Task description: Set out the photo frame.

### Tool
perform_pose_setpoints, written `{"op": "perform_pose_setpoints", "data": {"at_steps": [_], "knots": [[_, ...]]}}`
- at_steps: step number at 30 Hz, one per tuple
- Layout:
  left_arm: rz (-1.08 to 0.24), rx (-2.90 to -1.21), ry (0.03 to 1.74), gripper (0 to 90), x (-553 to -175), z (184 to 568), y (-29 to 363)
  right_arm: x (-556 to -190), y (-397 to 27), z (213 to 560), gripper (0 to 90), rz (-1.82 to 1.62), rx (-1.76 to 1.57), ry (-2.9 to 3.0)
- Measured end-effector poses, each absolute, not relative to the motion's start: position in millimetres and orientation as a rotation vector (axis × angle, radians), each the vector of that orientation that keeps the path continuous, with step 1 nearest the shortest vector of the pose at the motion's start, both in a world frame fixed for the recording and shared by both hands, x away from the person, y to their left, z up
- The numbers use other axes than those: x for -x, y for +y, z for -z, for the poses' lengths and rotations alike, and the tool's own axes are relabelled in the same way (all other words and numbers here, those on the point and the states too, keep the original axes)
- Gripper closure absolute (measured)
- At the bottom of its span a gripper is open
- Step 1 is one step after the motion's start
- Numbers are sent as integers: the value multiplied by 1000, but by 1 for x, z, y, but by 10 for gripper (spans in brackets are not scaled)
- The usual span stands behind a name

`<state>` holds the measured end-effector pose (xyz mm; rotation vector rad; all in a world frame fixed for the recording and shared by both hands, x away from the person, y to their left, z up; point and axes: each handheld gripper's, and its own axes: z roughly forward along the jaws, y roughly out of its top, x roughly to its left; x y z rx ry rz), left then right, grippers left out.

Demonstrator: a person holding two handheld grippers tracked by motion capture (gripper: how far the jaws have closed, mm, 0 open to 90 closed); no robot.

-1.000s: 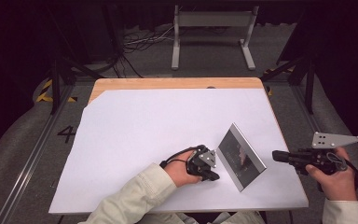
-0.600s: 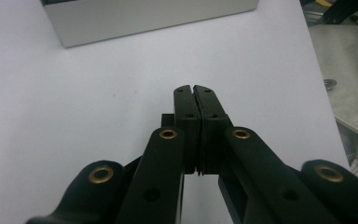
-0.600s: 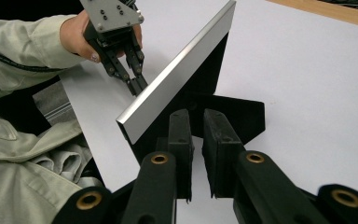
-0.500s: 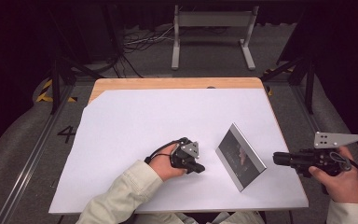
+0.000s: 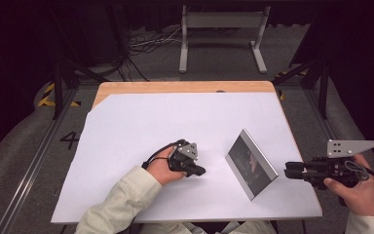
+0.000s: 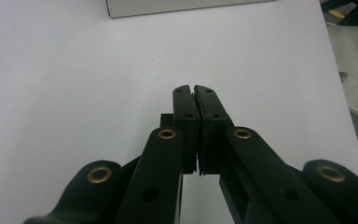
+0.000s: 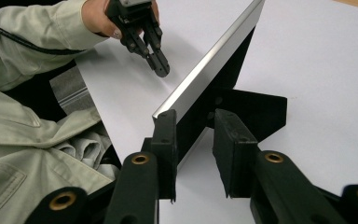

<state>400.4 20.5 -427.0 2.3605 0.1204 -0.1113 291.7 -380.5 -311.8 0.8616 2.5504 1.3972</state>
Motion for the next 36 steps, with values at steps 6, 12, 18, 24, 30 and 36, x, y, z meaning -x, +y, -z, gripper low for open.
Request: {"op": "perform_pose_setpoints", "data": {"at_steps": [6,12,18,24,30,36], "knots": [[114,-2365,129,875,-401,427,21,-289,-378,309,645,-1392,-869,2552],[108,-2364,144,869,-404,425,27,-286,-373,309,569,-1379,-880,2571],[101,-2357,159,869,-407,423,31,-285,-366,309,523,-1368,-885,2591],[100,-2355,161,867,-408,423,33,-285,-358,312,460,-1384,-936,2573],[104,-2356,167,865,-409,422,34,-288,-353,317,435,-1376,-957,2560],[106,-2349,177,862,-410,422,36,-295,-343,326,397,-1339,-952,2570]]}}
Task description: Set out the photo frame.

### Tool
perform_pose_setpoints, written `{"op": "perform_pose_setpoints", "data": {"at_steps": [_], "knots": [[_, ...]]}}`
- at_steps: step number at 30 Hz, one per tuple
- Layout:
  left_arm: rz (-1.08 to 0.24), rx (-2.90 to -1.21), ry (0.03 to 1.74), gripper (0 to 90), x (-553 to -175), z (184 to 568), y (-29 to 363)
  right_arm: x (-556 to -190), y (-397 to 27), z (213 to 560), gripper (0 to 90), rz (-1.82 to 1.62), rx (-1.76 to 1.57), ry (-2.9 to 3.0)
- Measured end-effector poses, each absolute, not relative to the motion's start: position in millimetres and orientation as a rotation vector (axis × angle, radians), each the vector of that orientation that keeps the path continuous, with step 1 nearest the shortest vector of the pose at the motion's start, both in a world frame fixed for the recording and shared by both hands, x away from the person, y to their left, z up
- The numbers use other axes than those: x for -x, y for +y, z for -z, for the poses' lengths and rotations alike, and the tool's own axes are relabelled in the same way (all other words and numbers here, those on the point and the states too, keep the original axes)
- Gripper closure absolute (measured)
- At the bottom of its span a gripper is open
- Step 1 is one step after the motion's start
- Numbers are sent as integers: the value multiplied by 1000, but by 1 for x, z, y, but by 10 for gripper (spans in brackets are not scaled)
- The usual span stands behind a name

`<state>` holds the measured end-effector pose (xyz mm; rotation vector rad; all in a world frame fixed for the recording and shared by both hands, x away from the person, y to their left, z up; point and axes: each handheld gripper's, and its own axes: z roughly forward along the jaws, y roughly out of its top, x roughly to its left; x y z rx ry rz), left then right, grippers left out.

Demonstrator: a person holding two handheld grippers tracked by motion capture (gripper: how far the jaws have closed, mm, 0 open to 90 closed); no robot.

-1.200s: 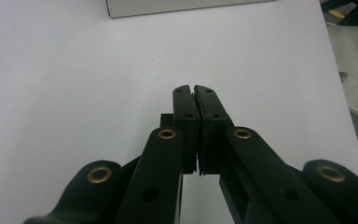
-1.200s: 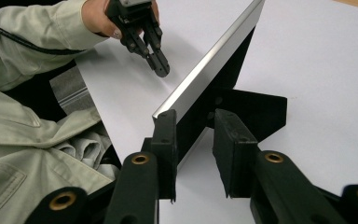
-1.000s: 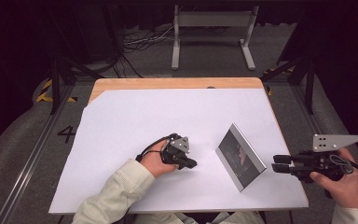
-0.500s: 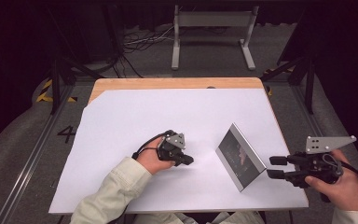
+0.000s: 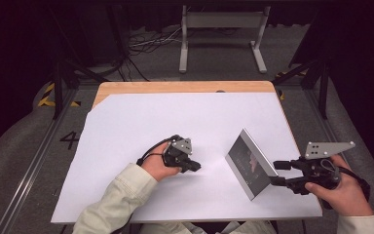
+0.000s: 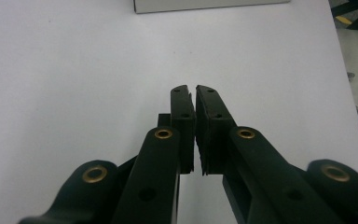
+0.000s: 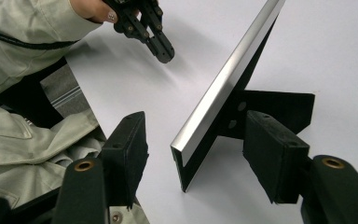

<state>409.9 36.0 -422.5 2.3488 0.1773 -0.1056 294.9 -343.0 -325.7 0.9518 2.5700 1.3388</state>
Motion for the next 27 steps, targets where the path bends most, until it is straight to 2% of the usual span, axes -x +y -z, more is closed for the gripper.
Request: {"op": "perform_pose_setpoints", "data": {"at_steps": [22,27], "knots": [[112,-2360,173,856,-411,425,36,-309,-321,347,376,-1268,-995,2591],[112,-2362,171,856,-411,425,36,-310,-317,349,412,-1258,-984,2602]]}}
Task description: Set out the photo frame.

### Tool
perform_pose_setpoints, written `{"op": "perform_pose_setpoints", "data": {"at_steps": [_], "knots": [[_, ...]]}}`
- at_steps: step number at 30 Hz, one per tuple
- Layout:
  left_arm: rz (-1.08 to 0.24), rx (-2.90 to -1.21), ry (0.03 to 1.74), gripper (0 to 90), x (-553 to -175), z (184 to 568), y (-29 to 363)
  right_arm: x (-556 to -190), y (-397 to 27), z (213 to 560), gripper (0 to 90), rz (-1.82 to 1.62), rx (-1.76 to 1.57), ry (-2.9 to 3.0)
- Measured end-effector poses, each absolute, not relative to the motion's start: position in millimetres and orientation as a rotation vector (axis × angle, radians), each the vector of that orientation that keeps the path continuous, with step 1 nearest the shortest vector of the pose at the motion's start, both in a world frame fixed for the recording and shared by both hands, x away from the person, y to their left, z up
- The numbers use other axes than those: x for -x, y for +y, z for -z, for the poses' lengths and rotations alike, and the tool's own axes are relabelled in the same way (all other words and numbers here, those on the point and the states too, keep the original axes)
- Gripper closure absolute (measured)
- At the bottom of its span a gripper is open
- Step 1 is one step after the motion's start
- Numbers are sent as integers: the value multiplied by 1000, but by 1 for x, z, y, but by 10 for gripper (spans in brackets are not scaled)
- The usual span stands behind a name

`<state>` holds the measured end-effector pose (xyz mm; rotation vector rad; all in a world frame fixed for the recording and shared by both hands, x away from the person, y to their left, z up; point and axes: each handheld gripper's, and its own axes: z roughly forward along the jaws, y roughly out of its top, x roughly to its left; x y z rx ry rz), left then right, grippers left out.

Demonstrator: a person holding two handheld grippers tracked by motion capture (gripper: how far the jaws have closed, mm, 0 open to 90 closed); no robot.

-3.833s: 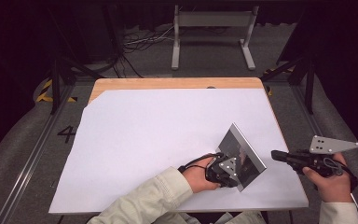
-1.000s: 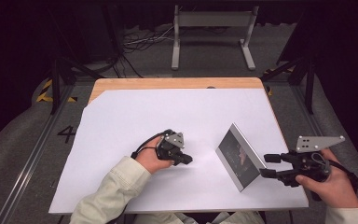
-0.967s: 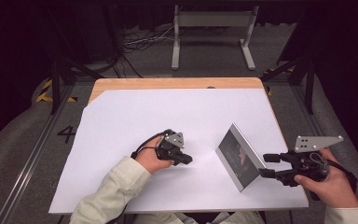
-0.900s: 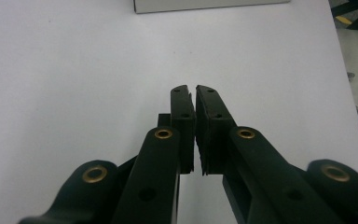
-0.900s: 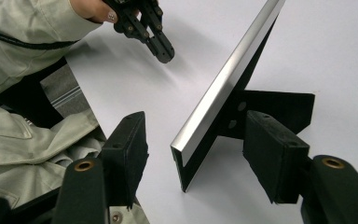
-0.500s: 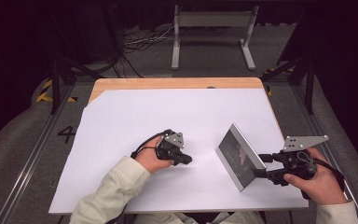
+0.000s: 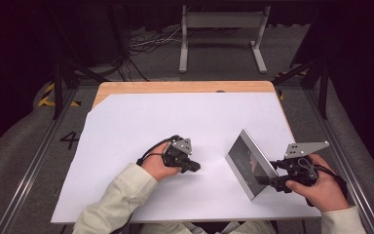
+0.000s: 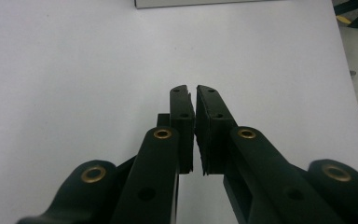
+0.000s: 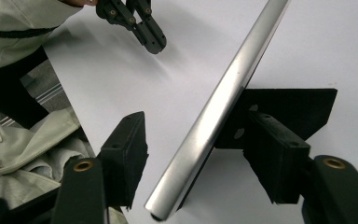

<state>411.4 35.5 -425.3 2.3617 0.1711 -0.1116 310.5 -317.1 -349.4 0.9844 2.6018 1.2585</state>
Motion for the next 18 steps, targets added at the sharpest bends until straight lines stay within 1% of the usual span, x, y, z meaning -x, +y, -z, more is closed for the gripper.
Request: {"op": "perform_pose_setpoints", "data": {"at_steps": [4,7,11,18], "knots": [[117,-2364,178,856,-411,426,35,-312,-315,351,463,-1226,-960,2624],[114,-2363,176,855,-411,426,35,-312,-314,351,475,-1218,-956,2629],[115,-2364,176,855,-411,426,35,-312,-316,348,580,-1211,-950,2625],[114,-2363,184,856,-412,426,36,-310,-314,346,615,-1173,-975,2610]]}}
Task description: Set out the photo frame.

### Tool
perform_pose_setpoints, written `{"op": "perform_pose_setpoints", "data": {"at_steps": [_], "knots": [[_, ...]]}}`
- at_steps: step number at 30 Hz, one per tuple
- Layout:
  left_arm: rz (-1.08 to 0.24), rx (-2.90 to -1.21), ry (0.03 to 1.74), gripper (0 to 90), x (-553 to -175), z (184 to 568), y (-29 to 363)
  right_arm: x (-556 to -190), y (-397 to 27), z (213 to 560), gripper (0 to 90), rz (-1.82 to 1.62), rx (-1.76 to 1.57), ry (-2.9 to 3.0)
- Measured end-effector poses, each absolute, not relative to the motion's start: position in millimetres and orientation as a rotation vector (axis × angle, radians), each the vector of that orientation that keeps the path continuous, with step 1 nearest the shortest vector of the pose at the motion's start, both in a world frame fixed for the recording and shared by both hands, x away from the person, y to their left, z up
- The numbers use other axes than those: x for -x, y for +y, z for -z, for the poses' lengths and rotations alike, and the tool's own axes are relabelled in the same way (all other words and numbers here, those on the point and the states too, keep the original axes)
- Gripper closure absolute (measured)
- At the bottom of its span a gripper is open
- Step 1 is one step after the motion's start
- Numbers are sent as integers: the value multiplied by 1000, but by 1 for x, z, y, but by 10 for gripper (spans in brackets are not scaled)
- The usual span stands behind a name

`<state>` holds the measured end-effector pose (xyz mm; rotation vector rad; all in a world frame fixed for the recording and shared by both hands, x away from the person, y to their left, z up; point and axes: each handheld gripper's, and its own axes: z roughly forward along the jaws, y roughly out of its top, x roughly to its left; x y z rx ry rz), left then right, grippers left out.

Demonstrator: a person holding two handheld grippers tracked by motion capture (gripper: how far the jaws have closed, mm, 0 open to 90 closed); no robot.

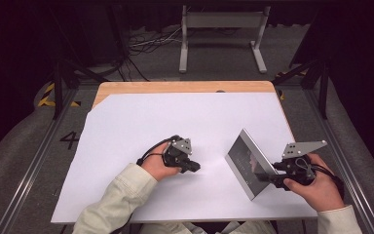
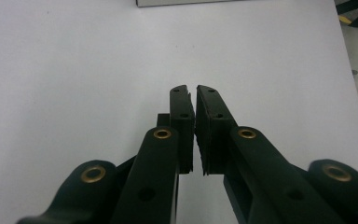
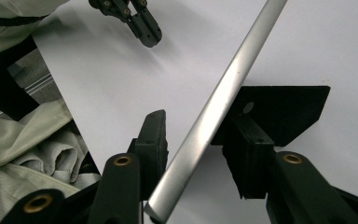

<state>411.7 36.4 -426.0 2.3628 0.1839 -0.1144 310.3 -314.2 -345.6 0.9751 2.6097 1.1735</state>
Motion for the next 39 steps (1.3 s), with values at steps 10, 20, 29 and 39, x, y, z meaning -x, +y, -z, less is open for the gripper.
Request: {"op": "perform_pose_setpoints", "data": {"at_steps": [10,20,29,39], "knots": [[115,-2362,182,856,-412,426,38,-310,-318,342,715,-1145,-996,2580],[113,-2363,199,854,-412,427,42,-312,-322,337,832,-1120,-1026,2531],[110,-2356,212,851,-411,426,45,-313,-322,333,840,-1142,-1021,2485],[103,-2356,235,846,-409,427,51,-314,-324,324,842,-1166,-1003,2452]]}}
